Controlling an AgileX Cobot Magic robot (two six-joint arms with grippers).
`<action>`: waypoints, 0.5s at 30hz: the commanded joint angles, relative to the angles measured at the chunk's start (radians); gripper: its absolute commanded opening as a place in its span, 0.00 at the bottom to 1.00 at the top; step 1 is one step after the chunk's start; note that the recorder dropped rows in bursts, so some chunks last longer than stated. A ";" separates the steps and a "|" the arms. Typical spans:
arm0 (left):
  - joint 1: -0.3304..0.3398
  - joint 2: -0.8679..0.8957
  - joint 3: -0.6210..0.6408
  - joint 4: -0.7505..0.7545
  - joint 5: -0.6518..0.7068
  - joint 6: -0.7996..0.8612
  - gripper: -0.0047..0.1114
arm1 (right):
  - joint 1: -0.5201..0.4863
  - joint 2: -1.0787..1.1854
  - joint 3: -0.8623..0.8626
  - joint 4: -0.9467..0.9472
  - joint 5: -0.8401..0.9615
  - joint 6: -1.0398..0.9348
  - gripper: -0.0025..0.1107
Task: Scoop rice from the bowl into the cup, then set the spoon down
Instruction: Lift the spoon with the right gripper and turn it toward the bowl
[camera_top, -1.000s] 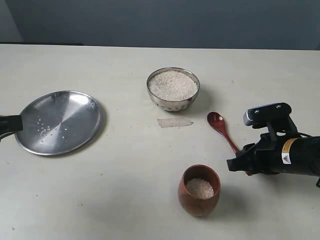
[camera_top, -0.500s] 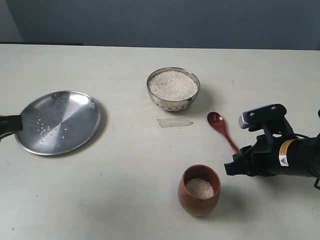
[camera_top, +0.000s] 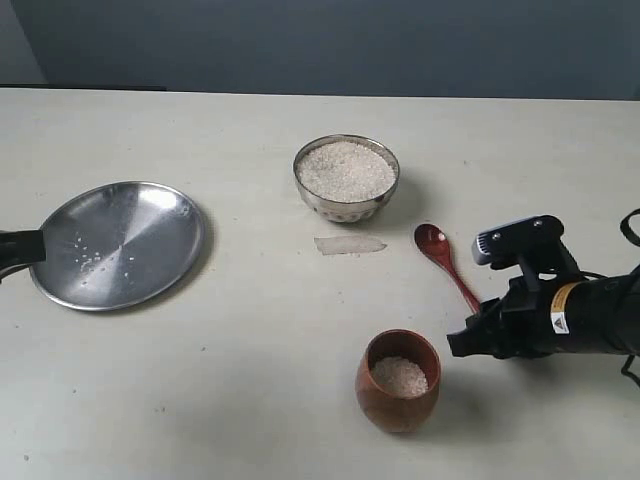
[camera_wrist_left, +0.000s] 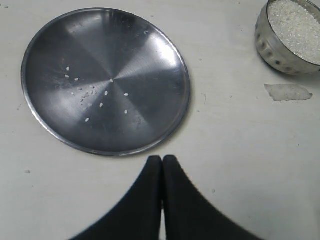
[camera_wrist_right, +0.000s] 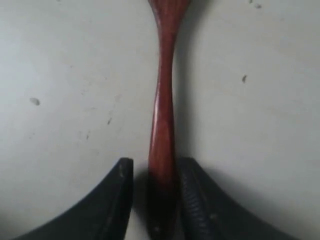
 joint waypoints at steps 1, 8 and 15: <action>-0.006 0.003 -0.004 0.002 -0.001 0.001 0.04 | 0.002 0.016 -0.012 0.008 0.024 -0.014 0.22; -0.006 0.003 -0.004 0.002 -0.001 0.001 0.04 | 0.002 0.016 -0.016 0.020 0.008 -0.014 0.02; -0.006 0.003 -0.004 0.002 -0.001 0.001 0.04 | 0.002 -0.126 -0.156 0.041 0.287 -0.020 0.02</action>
